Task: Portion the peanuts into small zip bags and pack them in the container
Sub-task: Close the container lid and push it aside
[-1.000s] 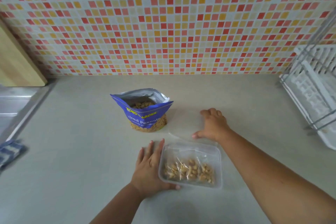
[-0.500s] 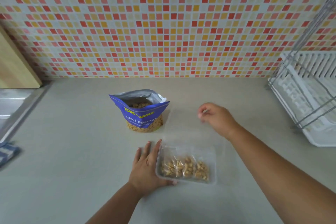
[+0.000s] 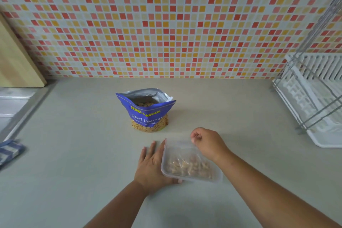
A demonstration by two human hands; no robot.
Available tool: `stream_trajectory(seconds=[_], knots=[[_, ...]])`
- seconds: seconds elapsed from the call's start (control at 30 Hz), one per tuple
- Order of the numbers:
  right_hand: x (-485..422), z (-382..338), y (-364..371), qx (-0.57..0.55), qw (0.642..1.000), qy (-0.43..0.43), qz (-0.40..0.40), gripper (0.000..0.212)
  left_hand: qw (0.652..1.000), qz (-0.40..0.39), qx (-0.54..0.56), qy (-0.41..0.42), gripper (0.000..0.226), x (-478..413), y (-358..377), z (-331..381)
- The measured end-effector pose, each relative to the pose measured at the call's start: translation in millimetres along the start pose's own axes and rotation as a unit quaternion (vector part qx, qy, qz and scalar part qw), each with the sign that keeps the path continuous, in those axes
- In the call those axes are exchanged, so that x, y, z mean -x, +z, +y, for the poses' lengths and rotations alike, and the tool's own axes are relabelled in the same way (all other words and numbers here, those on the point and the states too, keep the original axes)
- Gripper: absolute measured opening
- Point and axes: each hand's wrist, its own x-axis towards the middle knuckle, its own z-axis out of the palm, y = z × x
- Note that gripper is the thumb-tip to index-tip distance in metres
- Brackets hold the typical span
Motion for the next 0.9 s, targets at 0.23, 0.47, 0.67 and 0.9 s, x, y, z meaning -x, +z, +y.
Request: stream_trajectory(seconds=[0.23,0.47,0.67,0.9], knots=[[5,-1,8,0.032,0.999,-0.011,0.01,0.033,1.0,0.007,0.01,0.001,0.136,-1,1,-1],[10,-2,9,0.069,0.997,-0.032,0.019,0.034,1.0,-0.015,0.012,0.013,0.136,1,-1,0],[27,3,9,0.122,0.977,-0.103,0.143,0.035,0.994,-0.012,0.098,0.036,0.114,15,-10,-23],[66,16,51,0.219,0.965,-0.048,0.135,0.061,0.981,0.089,0.13,0.114,0.07,12,-20,10]])
